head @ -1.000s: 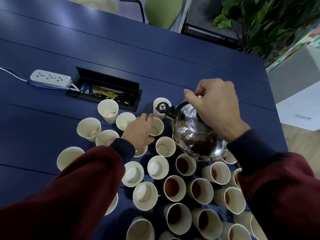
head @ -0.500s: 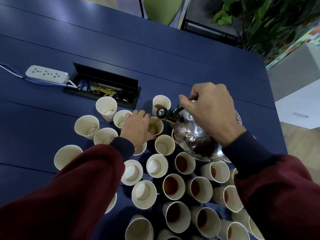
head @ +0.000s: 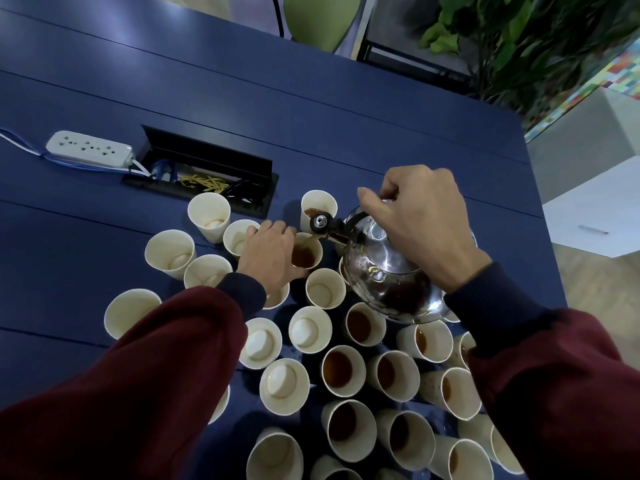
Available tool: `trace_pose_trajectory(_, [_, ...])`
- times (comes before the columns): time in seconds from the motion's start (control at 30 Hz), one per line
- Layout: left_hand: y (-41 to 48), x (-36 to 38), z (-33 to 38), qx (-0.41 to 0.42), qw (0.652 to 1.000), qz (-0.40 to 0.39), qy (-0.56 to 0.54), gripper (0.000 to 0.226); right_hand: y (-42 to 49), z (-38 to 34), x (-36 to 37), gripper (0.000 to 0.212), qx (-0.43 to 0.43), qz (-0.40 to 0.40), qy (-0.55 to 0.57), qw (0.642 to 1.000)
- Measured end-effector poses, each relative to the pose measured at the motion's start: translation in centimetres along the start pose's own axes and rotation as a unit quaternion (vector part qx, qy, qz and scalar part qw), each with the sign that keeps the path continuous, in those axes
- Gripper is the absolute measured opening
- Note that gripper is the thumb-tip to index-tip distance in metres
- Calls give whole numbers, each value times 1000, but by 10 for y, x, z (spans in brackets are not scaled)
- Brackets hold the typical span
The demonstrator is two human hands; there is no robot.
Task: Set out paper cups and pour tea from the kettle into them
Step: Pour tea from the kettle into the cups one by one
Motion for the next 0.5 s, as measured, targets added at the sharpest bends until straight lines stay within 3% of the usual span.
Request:
trace_pose_trajectory(0.27, [-1, 0, 0, -6, 1000, -2, 2, 64, -2, 0, -2, 38, -1, 2, 11, 1000])
trace_pose_trajectory(0.43, [-8, -2, -3, -9, 1000, 3, -18, 75, -3, 13, -10, 44, 47, 13, 111, 993])
trace_pose_trajectory(0.5, [-14, -4, -4, -12, 999, 25, -26, 71, -9, 16, -14, 45, 55, 29, 137, 989])
Point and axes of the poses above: each hand's wrist, its own y-axis towards the middle knuckle, its own x-axis out of the palm, z = x × y, the point moved 1 cm from there along y, towards the middle knuckle, and after that the axes turned 4 degrees about z, right-handed, at the moved point
